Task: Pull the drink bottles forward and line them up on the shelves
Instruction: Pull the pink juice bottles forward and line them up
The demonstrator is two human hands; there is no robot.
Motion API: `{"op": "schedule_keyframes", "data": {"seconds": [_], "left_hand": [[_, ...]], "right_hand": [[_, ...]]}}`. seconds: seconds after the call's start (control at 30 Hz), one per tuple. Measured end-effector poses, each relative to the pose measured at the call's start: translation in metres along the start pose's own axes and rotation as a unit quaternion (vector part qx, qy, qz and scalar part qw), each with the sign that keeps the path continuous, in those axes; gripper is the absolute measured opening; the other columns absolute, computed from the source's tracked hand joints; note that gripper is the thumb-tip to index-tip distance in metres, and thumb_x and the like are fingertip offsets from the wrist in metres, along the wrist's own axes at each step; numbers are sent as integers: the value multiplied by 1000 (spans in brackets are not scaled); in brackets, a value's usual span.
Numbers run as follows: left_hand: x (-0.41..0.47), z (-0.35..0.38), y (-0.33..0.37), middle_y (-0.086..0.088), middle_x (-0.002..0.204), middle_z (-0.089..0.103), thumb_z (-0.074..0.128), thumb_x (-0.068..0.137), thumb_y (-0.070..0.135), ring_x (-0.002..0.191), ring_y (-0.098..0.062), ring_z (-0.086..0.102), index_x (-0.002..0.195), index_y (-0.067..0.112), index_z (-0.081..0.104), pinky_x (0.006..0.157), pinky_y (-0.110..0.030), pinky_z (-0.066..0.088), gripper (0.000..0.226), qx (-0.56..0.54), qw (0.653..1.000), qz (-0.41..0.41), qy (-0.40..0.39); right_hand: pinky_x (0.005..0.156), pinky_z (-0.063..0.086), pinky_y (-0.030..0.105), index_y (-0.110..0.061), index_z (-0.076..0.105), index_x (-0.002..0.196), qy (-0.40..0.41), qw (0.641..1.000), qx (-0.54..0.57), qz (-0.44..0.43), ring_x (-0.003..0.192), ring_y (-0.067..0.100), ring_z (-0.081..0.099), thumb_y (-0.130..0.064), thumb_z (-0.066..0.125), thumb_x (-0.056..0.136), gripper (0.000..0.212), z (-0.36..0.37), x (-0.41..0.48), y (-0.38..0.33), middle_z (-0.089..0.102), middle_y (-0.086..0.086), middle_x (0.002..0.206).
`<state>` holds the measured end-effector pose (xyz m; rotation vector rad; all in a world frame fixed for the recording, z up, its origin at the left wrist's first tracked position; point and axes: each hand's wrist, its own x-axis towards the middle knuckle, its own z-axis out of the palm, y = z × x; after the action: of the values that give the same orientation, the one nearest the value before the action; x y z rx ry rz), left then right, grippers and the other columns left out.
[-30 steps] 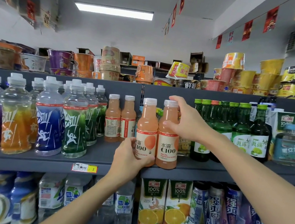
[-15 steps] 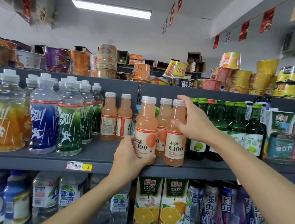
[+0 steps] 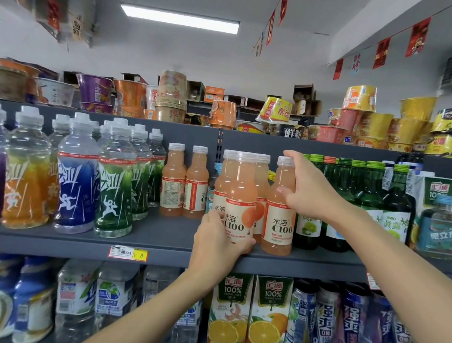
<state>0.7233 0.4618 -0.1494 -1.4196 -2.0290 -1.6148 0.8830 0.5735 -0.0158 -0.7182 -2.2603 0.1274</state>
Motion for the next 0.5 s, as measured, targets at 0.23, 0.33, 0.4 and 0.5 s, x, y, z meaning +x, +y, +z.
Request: {"op": "schedule_keyframes", "data": {"seconds": [0.23, 0.33, 0.4, 0.5], "left_hand": [[-1, 2, -1, 5, 113, 51, 85, 68, 52, 106, -15, 55, 116, 24, 45, 85, -29, 48, 69, -1, 1000, 8, 8], [-1, 2, -2, 4, 116, 51, 86, 67, 53, 109, -16, 55, 120, 22, 45, 90, -36, 52, 73, -4, 1000, 9, 5], [1, 1, -5, 4, 120, 52, 86, 64, 57, 114, -15, 54, 124, 21, 44, 94, -39, 52, 81, -11, 1000, 7, -4], [4, -7, -8, 6, 122, 52, 79, 63, 70, 113, -12, 53, 128, 22, 43, 95, -35, 51, 89, -17, 1000, 12, -2]], "right_hand": [[107, 38, 37, -26, 20, 155, -3, 1000, -9, 16, 139, 29, 41, -15, 74, 88, 87, 0, 4, 2, 36, 9, 155], [104, 39, 36, -26, 20, 155, -8, 1000, -10, 18, 137, 28, 43, -16, 74, 88, 86, -1, 4, 3, 38, 9, 154], [105, 38, 36, -25, 20, 155, -11, 1000, -17, 15, 139, 28, 41, -20, 74, 88, 87, -1, 3, 3, 36, 8, 156], [117, 31, 42, -20, 22, 156, 32, 998, -43, -13, 147, 25, 29, -31, 71, 88, 84, -1, -1, -2, 30, 5, 159]]}}
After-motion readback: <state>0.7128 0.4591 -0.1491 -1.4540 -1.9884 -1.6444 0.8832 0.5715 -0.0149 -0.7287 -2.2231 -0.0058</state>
